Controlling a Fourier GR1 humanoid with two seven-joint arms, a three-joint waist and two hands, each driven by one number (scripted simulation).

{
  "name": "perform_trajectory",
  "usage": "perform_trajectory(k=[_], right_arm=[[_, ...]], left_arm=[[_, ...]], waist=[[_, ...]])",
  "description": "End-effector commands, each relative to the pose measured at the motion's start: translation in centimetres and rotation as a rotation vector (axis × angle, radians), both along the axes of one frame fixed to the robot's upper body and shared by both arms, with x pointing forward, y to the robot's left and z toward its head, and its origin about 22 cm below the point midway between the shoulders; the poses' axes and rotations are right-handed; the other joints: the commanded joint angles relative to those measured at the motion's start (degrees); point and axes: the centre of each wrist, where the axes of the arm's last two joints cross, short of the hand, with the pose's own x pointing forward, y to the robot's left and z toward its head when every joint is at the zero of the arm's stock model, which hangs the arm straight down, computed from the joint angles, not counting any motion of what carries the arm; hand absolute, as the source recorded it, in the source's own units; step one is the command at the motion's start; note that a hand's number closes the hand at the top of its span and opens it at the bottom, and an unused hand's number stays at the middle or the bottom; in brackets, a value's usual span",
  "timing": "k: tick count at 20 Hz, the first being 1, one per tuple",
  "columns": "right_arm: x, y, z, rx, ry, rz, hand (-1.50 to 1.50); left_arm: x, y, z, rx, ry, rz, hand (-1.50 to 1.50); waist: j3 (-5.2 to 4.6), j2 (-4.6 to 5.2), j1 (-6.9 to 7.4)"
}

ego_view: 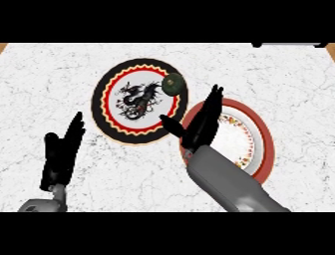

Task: Pick the squash from the plate and place it in the plate

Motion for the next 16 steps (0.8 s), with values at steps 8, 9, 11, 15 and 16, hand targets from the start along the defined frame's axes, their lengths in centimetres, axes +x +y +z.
perform_trajectory(k=[8,9,11,15,16], right_arm=[[-2.3,-3.3,-0.6,0.019,0.009,-0.157,-1.50],[-3.5,-3.5,-1.3,0.012,0.016,-0.155,-1.50],[-4.0,-3.5,-1.5,0.031,0.010,-0.156,-1.50],[-5.6,-4.2,-0.8,0.009,0.035,-0.182,-1.50],[-5.5,-4.5,-1.8,-0.001,0.042,-0.195,-1.50]], left_arm=[[-1.5,0.6,0.1,0.002,0.009,0.023,0.00],[0.3,1.8,1.7,0.012,0.000,0.001,0.00],[0.9,0.1,1.1,0.003,0.001,-0.006,0.00],[-0.1,0.8,0.6,0.006,0.003,0.015,0.00],[-0.9,0.8,-0.5,0.021,-0.009,0.005,0.00]], waist=[[-0.02,0.00,-0.65],[-0.02,0.01,-0.82],[0.00,0.30,-0.10],[0.00,0.27,-0.34],[0.01,0.37,-0.16]])
